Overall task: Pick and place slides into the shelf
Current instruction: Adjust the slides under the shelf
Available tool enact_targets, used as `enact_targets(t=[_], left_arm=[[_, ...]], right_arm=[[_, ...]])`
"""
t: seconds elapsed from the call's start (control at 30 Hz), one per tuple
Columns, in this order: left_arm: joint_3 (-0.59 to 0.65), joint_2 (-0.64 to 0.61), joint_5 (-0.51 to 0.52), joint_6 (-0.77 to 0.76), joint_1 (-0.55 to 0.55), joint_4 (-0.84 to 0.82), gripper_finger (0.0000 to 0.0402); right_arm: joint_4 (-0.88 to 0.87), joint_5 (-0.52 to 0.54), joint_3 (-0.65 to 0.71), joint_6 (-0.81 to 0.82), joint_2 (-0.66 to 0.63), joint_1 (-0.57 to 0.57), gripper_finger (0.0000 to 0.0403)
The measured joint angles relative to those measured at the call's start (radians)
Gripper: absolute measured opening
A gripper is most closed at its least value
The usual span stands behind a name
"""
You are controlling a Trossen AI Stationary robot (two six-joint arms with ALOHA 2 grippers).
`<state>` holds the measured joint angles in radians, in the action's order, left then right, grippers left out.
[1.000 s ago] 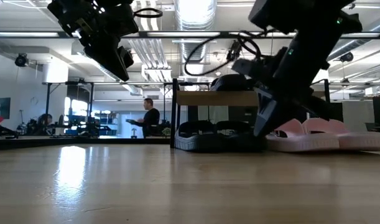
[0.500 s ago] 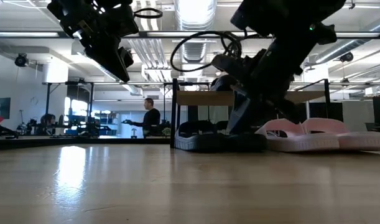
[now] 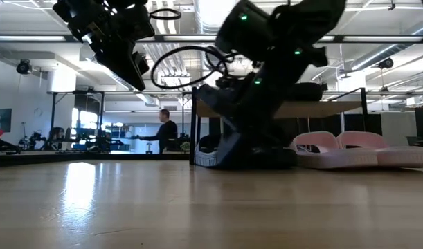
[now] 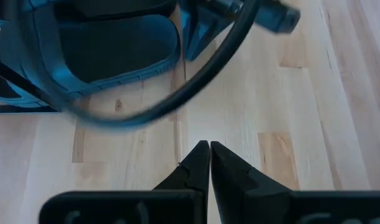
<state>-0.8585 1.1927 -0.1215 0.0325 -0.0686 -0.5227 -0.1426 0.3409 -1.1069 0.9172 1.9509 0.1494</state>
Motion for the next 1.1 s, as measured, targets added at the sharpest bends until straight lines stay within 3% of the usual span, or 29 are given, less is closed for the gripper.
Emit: enact_targets(t=[0.37, 0.57, 0.73, 0.97, 1.1], left_arm=[[0.000, 0.000, 0.000, -0.001, 0.000, -0.004, 0.0000], [0.000, 0.000, 0.004, -0.001, 0.000, -0.010, 0.0000], [0.001, 0.000, 0.006, -0.001, 0.000, -0.009, 0.0000], [0.002, 0.000, 0.024, 0.000, 0.000, -0.009, 0.0000], [0.003, 0.000, 0.027, 0.007, 0.000, -0.009, 0.0000]], right_arm=[[-0.094, -0.012, -0.188, -0.159, 0.085, -0.080, 0.0013], [-0.176, -0.115, -0.192, -0.159, 0.034, -0.089, 0.0013], [-0.202, -0.201, -0.163, -0.129, -0.062, -0.079, 0.0013], [-0.365, -0.256, -0.036, 0.069, -0.166, -0.066, 0.0013], [-0.366, -0.291, 0.060, 0.161, -0.178, -0.048, 0.0013]])
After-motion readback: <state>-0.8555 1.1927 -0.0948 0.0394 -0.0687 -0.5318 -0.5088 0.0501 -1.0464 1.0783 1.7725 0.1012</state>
